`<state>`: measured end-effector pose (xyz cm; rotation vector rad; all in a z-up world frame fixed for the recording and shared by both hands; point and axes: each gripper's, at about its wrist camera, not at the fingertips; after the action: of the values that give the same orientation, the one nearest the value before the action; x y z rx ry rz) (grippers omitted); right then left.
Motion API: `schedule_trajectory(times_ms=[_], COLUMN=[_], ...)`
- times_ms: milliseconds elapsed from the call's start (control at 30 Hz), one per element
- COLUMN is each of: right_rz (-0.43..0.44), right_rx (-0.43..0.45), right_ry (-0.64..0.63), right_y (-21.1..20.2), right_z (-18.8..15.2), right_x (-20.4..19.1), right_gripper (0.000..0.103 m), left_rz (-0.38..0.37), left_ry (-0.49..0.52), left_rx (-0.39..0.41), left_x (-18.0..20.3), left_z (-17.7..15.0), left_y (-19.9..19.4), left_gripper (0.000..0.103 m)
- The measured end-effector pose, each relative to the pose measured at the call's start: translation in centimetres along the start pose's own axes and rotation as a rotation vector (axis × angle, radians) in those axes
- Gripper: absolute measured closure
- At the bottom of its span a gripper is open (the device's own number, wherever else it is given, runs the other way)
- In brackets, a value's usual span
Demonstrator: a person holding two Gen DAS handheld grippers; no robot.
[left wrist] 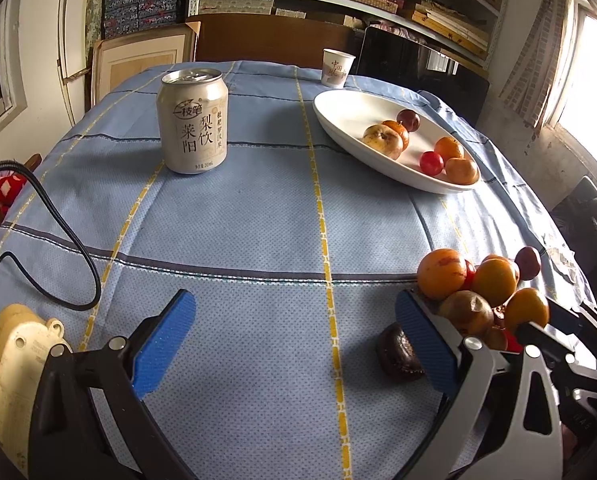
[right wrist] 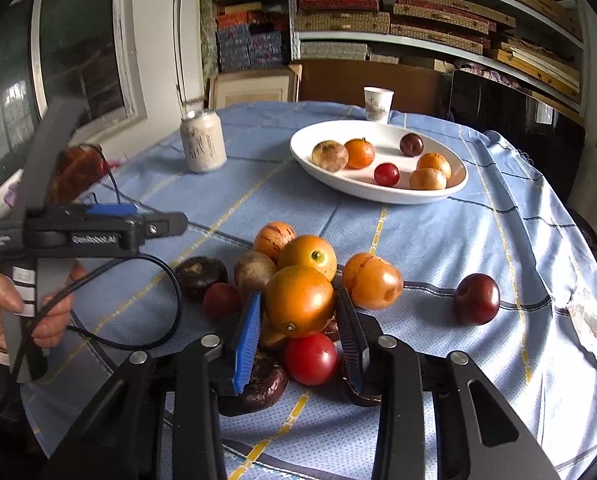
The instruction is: Organize fruits
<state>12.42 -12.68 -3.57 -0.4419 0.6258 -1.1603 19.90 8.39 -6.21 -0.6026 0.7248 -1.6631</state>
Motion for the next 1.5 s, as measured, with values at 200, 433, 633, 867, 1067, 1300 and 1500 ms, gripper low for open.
schedule_trajectory(times_ms=[200,433,633,867,1067,1300,1500], right_rz=[0.108,0.131,0.130,0.137,0.139,0.140,0.140], right_rx=[0.070,0.073,0.090,0.098,0.088,0.076,0.064], right_ry=[0.089,0.107,0.124,0.145,0.151,0.156,0.157], right_y=[-2.6,-4.3,-5.0,-5.0,-4.7,-4.2,-3.8], right_z=[-0.3,-1.5,-2.1,-2.5,-2.6,-2.8,-2.8], right_x=[2.3,3.7,4.5,4.9,5.1,5.3,5.2], right_gripper=[0.066,0.066,0.066,0.066,0.066,0.066,0.066], left_rz=[-0.047,-0.133,-0.195,-0.202,-0.250,-0.270,-0.298], left_ry=[0.039,0.182,0.281,0.453,0.517,0.576,0.627], left_rx=[0.035,0.040,0.006,-0.025,-0.061,-0.087,-0.066], left_x=[0.6,3.1,4.6,6.1,5.6,5.8,7.0], left_z=[0.0,-0.3,-1.1,-1.9,-1.2,-0.7,-0.9], left_y=[-0.6,-1.0,-0.9,-0.6,0.9,2.3,1.8], left_gripper=[0.005,0.005,0.009,0.024,0.025,0.025,0.043])
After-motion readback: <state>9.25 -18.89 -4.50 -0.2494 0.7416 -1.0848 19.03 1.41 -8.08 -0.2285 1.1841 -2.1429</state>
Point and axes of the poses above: each gripper's, at about its wrist camera, not at the fingertips, and y roughly the way its jaws point, x to its right, z to its top, and after that the axes turned 12 degrees about y, right-handed
